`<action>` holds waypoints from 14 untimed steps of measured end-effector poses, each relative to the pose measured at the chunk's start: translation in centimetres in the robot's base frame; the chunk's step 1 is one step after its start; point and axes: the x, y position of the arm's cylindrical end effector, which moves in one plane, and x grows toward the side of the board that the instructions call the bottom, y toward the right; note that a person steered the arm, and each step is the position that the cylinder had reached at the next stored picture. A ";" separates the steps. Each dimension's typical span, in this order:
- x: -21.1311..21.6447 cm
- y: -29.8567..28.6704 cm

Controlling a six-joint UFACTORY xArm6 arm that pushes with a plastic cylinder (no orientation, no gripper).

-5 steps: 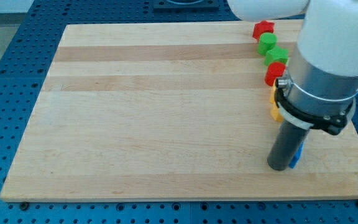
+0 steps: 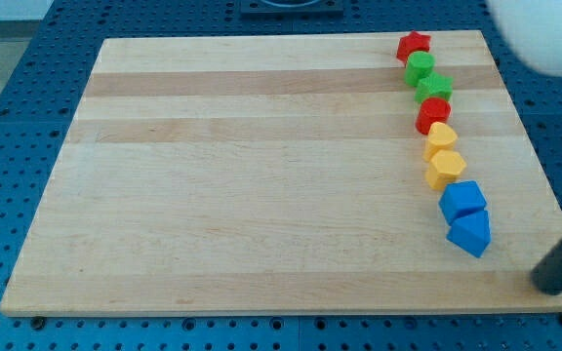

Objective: Adjust blue blocks and yellow blocks in a line

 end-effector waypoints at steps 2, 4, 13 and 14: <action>-3.6 -0.5; -4.2 -2.7; -9.3 -3.2; -8.1 -3.0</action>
